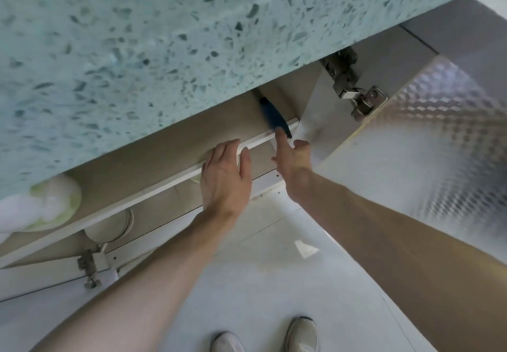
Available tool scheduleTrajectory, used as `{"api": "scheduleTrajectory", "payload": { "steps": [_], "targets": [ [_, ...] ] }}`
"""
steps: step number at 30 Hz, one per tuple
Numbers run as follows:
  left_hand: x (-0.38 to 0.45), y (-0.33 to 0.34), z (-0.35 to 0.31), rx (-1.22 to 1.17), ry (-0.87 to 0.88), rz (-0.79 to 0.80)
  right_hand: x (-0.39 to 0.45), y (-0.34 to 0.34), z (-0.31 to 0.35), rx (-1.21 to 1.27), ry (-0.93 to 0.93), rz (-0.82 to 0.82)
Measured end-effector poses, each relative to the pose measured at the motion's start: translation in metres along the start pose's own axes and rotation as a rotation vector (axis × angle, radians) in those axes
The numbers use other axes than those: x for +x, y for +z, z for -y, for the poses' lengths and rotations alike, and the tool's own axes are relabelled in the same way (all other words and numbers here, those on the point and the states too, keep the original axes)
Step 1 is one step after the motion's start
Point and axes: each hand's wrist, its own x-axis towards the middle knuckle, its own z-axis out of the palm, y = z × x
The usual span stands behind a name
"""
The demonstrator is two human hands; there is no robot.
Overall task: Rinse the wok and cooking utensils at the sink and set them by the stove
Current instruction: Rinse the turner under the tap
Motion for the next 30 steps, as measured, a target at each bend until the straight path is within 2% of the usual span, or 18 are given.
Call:
{"api": "scheduleTrajectory", "payload": {
  "steps": [4,10,15,19,22,25,30],
  "targets": [
    [0.018,0.007,-0.005,-0.036,-0.058,-0.032,0.022,0.006,0.020,0.139,-0.031,-0.061],
    [0.029,0.009,-0.012,-0.043,-0.052,-0.016,0.030,0.008,0.025,0.113,-0.014,-0.070],
    [0.032,0.005,-0.024,-0.139,-0.071,0.041,0.019,0.001,0.016,0.079,0.013,-0.007],
    [0.030,0.001,-0.034,-0.320,-0.261,0.122,-0.001,-0.012,0.001,0.044,-0.104,0.047],
    [0.027,0.002,-0.038,-0.555,-0.433,0.153,-0.022,-0.023,-0.019,0.008,-0.202,0.077],
    [0.022,0.001,-0.044,-0.693,-0.529,0.185,-0.039,-0.034,-0.050,-0.006,-0.250,0.108],
    [0.009,0.007,-0.044,-0.722,-0.667,0.138,-0.062,-0.061,-0.091,-0.016,-0.273,0.178]
  ]
}}
